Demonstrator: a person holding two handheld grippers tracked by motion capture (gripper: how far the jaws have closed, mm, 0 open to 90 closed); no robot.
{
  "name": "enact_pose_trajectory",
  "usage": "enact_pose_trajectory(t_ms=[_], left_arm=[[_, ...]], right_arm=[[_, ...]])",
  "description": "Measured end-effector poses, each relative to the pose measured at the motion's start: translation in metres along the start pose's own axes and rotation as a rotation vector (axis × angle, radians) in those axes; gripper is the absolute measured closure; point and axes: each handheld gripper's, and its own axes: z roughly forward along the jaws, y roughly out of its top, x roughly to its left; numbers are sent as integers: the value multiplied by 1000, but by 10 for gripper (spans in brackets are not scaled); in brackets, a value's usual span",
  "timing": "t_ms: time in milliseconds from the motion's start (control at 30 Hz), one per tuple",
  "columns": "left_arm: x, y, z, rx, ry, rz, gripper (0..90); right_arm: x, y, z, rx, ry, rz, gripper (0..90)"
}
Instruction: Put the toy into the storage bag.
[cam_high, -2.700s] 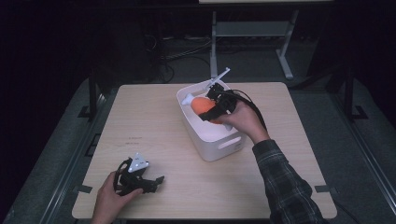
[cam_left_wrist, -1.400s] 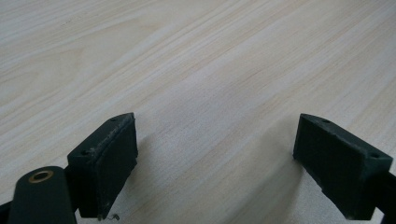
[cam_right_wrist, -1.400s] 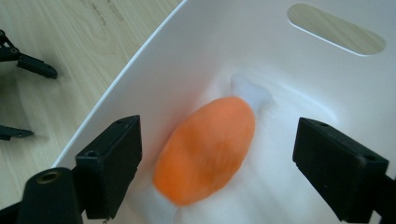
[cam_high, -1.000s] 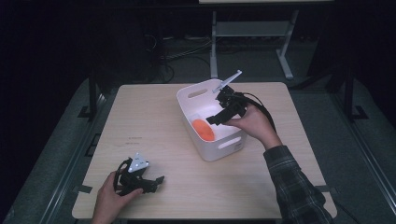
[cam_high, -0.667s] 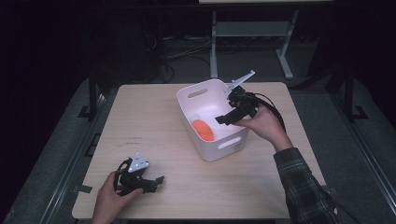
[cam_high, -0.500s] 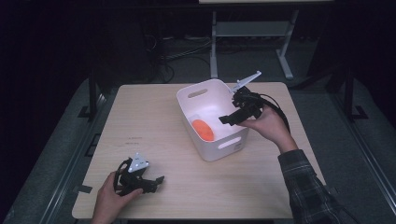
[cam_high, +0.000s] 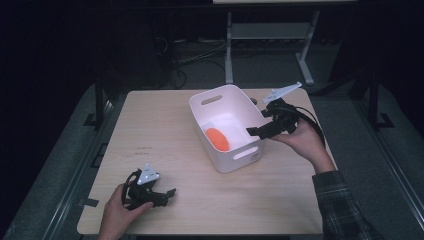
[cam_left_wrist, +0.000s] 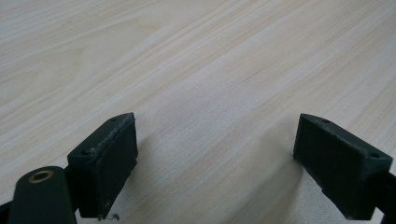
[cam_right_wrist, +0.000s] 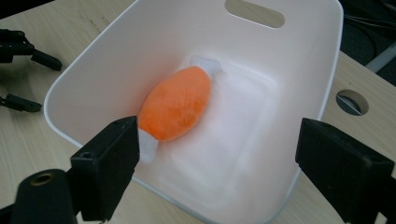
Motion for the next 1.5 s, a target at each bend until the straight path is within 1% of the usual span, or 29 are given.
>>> enact_pose_trajectory(t_ms=[167,200,267,333,500,667,700,767,833,900,967,1000,1500], left_arm=[[0,0,0,0,0,0,128],[0,0,0,0,0,0,128],[0,0,0,2,-1,2,128],[0,0,0,2,-1,2,128],[0,0,0,2,-1,2,128],[0,0,0,1,-1,1,128],[0,0,0,0,-1,-1,128],[0,0,0,0,0,0,127],[0,0,0,0,0,0,127],[0,0,0,0,0,0,128],[0,0,0,0,0,0,127],[0,0,0,0,0,0,128],[0,0,0,0,-1,1,128]], right_arm=[[-1,-11,-9,-15,-16,2,129],[-1,-16,-12,-18,-16,5,110],[-1,-18,-13,-22,-19,8,108],[-3,-24,-15,-27,-18,19,104],[-6,-39,-16,-44,-29,22,90],[-6,-54,-15,-55,-34,37,88],[-6,-59,-14,-56,-38,39,88],[-6,-61,-14,-57,-41,38,88],[-5,-66,-13,-65,-48,39,88],[-4,-73,-13,-70,-43,44,88],[-2,-77,-11,-68,-51,45,88],[-2,-81,-11,-68,-53,39,88],[4,-121,0,-82,-77,66,88]])
